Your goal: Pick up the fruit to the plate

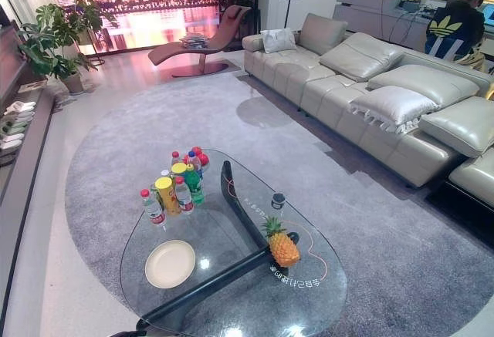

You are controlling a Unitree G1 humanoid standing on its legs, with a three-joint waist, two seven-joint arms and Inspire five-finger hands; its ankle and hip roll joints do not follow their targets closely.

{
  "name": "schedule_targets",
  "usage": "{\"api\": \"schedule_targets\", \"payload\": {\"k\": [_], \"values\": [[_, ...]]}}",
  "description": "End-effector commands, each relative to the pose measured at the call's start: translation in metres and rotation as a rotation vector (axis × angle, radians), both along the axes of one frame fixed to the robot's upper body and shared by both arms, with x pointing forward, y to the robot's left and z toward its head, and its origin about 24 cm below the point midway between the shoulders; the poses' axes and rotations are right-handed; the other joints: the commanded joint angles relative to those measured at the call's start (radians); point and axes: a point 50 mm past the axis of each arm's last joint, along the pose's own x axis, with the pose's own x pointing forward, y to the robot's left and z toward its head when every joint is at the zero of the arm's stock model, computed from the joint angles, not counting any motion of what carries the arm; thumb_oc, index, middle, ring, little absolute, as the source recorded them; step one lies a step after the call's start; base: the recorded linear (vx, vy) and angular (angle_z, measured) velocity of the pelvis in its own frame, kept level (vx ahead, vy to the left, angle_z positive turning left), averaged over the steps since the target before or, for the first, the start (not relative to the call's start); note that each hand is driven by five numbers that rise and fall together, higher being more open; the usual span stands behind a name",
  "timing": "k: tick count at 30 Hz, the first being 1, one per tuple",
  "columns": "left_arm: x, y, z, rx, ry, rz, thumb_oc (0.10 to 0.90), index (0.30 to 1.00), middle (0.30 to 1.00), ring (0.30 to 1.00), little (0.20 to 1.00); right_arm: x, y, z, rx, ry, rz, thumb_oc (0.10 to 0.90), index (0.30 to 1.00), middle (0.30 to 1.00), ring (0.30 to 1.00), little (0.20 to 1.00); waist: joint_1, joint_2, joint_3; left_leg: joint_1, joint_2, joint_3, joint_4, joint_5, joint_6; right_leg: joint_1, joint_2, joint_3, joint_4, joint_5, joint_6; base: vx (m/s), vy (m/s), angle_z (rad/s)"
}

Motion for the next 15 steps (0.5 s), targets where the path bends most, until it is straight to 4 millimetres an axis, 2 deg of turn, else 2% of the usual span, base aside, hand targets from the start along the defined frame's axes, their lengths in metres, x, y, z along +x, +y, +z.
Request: {"api": "schedule_targets", "payload": {"k": [1,4,8,9,12,15], "values": [[0.026,-0.005,0.003,-0.028,-0.06,0.029,0.8,0.9,0.9,0.9,0.9,0.025,-0.011,0.006,-0.048,-0.056,-0.032,0.8,0.9,0.9,0.9,0.9,0.001,0.008,0.087,0.021,0.027,-0.011,0.006,-0.025,-0.001,0.013,-0.041,-0.064,0.005,0.063,0.015,0.0,0.0,0.0],[0.027,-0.005,0.004,-0.03,-0.071,0.04,0.8,0.9,0.9,0.9,0.9,0.026,-0.013,0.007,-0.049,-0.058,-0.047,0.8,0.9,0.9,0.9,0.9,-0.004,0.016,0.113,-0.014,0.024,-0.017,0.006,-0.014,-0.001,-0.021,-0.042,-0.056,0.005,0.069,0.013,-0.03,0.017,0.0],[0.04,-0.008,0.007,-0.045,-0.117,0.066,0.8,0.9,0.9,0.9,0.9,0.037,-0.019,0.011,-0.064,-0.082,-0.049,0.8,0.9,0.9,0.9,0.9,-0.013,0.036,0.168,-0.083,0.02,-0.029,0.006,0.007,0.001,-0.098,-0.047,-0.044,0.011,0.085,0.007,-0.14,0.053,0.0],[0.05,-0.01,0.01,-0.049,-0.154,0.093,0.8,0.9,0.9,0.9,0.9,0.047,-0.023,0.014,-0.076,-0.114,-0.04,0.8,0.9,0.9,0.9,0.9,-0.019,0.049,0.222,-0.135,0.011,-0.043,0.006,0.02,0.006,-0.158,-0.047,-0.032,0.017,0.098,0.0,-0.29,0.069,0.01],[0.064,-0.01,0.015,-0.047,-0.213,0.13,0.8,0.9,0.9,0.9,0.9,0.061,-0.025,0.018,-0.09,-0.152,-0.033,0.8,0.9,0.9,0.9,0.9,-0.026,0.058,0.285,-0.215,-0.006,-0.056,0.006,0.038,0.013,-0.239,-0.041,-0.012,0.017,0.119,-0.006,-0.28,0.026,-0.05],[0.088,-0.003,0.026,-0.057,-0.306,0.177,0.8,0.9,0.9,0.9,0.9,0.082,-0.033,0.027,-0.111,-0.231,-0.069,0.8,0.9,0.9,0.9,0.9,-0.026,0.063,0.364,-0.301,-0.026,-0.077,0.006,0.052,0.019,-0.318,-0.033,0.006,0.016,0.138,-0.01,-0.2,-0.029,0.01]]}}
